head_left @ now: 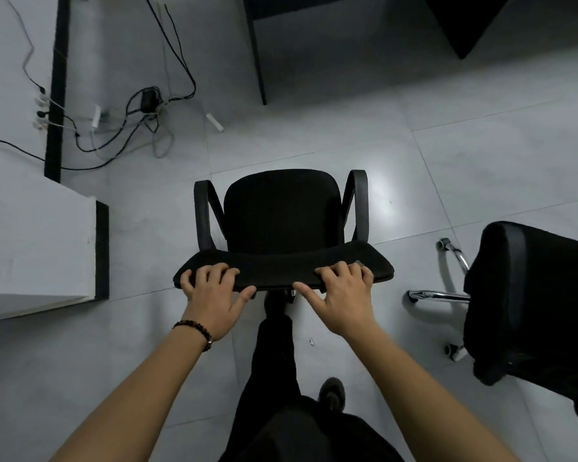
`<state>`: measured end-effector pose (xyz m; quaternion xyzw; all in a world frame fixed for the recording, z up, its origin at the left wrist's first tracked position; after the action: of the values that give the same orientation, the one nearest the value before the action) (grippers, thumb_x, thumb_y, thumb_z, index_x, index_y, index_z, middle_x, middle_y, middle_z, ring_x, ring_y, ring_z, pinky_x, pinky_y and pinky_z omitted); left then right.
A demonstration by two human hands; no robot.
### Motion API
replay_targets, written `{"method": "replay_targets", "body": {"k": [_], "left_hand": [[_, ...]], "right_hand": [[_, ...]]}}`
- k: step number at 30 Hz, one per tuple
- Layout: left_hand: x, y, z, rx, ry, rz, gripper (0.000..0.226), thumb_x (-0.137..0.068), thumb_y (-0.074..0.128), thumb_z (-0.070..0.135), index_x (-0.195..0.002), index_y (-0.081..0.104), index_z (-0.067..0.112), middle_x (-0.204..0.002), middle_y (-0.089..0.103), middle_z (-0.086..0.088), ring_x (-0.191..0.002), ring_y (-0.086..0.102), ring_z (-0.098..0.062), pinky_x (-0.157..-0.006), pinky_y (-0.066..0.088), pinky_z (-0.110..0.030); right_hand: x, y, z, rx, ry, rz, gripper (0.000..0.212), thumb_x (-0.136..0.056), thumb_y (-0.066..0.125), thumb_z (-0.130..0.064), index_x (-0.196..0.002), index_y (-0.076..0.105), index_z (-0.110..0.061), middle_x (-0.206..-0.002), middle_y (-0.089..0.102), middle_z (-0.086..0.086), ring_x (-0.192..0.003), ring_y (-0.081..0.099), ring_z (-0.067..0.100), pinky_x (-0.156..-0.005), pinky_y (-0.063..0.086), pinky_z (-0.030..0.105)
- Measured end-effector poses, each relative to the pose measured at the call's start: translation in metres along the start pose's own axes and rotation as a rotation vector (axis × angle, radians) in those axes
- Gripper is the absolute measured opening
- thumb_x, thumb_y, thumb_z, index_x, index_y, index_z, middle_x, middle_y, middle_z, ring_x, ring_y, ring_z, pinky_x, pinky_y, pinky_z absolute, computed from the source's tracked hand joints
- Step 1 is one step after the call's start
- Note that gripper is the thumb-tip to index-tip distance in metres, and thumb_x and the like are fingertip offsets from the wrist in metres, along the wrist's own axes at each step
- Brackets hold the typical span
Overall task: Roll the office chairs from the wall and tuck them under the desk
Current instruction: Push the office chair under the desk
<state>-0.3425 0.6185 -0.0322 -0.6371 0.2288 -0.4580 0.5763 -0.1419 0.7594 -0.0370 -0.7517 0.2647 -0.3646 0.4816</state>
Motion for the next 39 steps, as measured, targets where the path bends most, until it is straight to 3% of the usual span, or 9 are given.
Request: {"method": "replay_targets", "body": {"k": [17,26,31,39], "left_hand": [[-0.335,-0.121,-0.009,-0.049,0.107,-0.029,0.076,-0.083,0.004,0.068,-0.129,0.049,0.027,-0.130,0.050,0.002,-0.123,0.038,-0.023,-0.108,0.014,-0.054],[-0.464,-0.158,0.062,-0.027,0.050,-0.021,0.072,-0.085,0.007,0.068,-0.126,0.051,0.027,-0.128,0.051,0.003,-0.124,0.038,-0.022,-0.109,0.014,-0.053],[-0.532,-0.178,0.112,0.033,-0.014,-0.035,0.075,-0.084,0.006,0.069,-0.129,0.049,0.026,-0.131,0.049,0.002,-0.126,0.036,-0.023,-0.109,0.011,-0.054],[-0.615,-0.198,0.162,0.080,-0.065,-0.059,0.062,-0.091,0.019,0.062,-0.132,0.046,0.024,-0.133,0.047,0.002,-0.126,0.033,-0.023,-0.107,0.011,-0.054]], "right_hand": [[-0.306,-0.102,0.000,-0.007,0.128,0.054,0.074,-0.085,0.022,-0.083,-0.119,0.064,-0.033,-0.112,0.060,-0.004,-0.115,0.046,0.023,-0.109,0.020,0.043],[-0.442,-0.165,0.075,0.042,0.050,0.185,0.070,-0.084,0.030,-0.080,-0.098,0.072,-0.026,-0.090,0.062,-0.001,-0.093,0.053,0.027,-0.097,0.028,0.045],[-0.526,-0.205,0.124,0.089,-0.018,0.078,0.073,-0.085,0.024,-0.082,-0.106,0.069,-0.029,-0.098,0.060,-0.001,-0.100,0.050,0.026,-0.100,0.027,0.045],[-0.629,-0.253,0.173,0.136,-0.104,0.014,0.077,-0.084,0.017,-0.084,-0.113,0.064,-0.031,-0.106,0.057,0.001,-0.109,0.047,0.027,-0.103,0.023,0.045]]}}
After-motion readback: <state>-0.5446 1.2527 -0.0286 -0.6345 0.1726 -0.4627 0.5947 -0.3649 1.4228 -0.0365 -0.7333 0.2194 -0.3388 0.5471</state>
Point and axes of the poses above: each hand's wrist, its own x-axis away from the middle knuckle, its own y-axis out of the palm, z = x × y, the point moved 9 cm from there along -x, towards the middle knuckle
